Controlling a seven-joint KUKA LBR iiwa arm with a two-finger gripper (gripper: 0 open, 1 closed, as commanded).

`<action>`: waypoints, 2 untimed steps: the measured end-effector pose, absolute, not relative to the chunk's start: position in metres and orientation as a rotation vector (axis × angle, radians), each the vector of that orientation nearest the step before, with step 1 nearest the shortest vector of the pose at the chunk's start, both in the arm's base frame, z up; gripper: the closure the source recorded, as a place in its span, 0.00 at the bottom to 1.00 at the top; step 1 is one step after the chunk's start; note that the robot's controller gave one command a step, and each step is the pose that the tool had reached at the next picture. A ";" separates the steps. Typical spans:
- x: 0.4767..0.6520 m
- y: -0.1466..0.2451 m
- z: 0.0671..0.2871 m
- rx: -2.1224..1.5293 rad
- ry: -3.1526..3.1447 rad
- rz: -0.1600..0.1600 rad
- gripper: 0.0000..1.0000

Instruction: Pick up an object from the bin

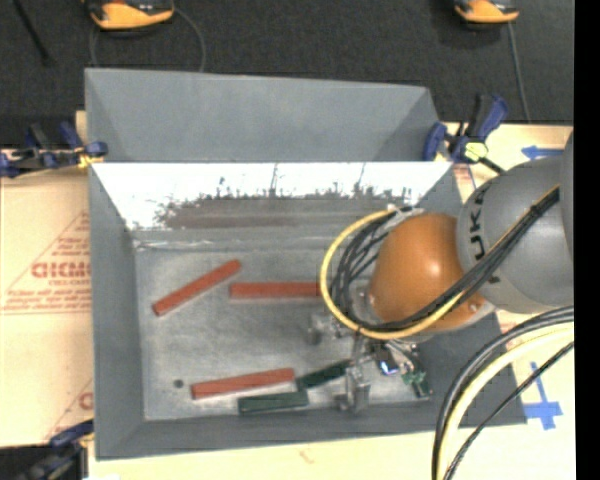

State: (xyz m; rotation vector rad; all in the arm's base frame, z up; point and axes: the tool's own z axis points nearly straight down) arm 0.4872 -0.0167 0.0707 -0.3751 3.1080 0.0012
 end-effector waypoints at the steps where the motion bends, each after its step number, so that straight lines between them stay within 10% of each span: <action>1: 0.485 -0.016 0.070 -0.379 3.114 0.002 1.00; 2: 0.496 -0.029 0.209 -0.909 2.998 -0.006 1.00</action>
Offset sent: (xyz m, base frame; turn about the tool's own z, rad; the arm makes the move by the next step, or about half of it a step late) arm 0.0000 0.0000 0.0000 0.0000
